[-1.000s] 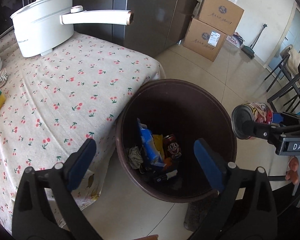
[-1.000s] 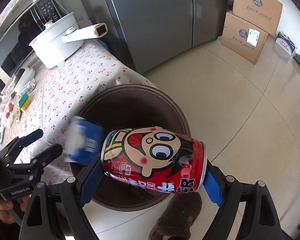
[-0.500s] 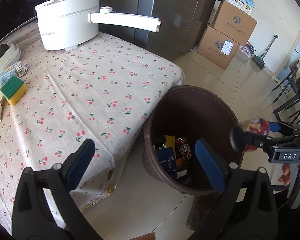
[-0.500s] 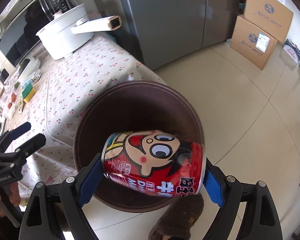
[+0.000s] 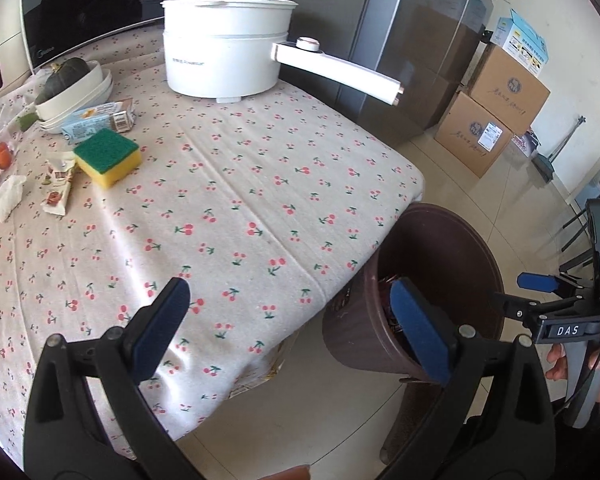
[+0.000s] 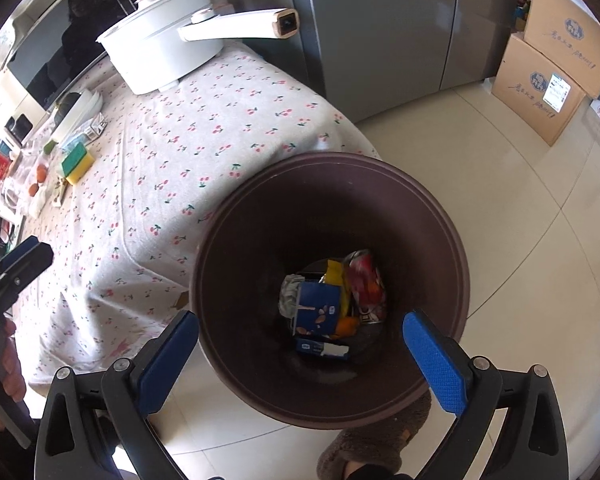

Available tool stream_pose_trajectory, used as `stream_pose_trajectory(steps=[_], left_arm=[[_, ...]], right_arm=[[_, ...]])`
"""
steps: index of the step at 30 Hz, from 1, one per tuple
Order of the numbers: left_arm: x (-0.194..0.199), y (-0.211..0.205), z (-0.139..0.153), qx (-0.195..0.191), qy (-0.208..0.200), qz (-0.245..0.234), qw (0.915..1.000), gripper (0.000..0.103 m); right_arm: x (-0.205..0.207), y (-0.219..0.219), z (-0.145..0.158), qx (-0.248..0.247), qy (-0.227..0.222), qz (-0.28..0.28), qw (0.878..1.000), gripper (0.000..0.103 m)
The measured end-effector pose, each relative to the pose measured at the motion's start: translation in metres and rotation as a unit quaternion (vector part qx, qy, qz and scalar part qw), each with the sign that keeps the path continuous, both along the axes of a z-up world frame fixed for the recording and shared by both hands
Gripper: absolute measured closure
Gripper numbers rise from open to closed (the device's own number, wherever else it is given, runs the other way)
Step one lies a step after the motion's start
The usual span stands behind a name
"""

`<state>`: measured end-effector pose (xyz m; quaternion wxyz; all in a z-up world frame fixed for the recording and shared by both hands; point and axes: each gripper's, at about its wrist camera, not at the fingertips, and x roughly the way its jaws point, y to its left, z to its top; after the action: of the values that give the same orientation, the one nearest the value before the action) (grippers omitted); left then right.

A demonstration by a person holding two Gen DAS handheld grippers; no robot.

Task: Collect trash
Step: 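Move both tools back over the table toward the sponge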

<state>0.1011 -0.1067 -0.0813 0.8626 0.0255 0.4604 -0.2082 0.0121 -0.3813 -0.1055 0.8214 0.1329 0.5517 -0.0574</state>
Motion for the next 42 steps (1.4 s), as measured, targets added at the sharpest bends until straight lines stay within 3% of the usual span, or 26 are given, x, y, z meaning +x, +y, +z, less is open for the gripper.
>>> stream_pose_trajectory(steps=[16,31,36,42], left_arm=[[0.011,0.122,0.013,0.008,0.002,0.114,0.9935,0.003],[0.023,0.215,0.006,0.036,0.025,0.203,0.9782,0.003],[0.035,0.236,0.006,0.003,0.039,0.239,0.9702,0.002],[0.046,0.250,0.002,-0.008,0.055,0.268,0.9619,0.001]], right_arm=[[0.058,0.106,0.025,-0.001,-0.021,0.075,0.997,0.000],[0.129,0.204,0.010,0.012,-0.013,0.152,0.988,0.000],[0.169,0.228,0.012,-0.002,-0.033,0.178,0.983,0.000],[0.222,0.261,0.012,-0.013,-0.065,0.225,0.972,0.000]])
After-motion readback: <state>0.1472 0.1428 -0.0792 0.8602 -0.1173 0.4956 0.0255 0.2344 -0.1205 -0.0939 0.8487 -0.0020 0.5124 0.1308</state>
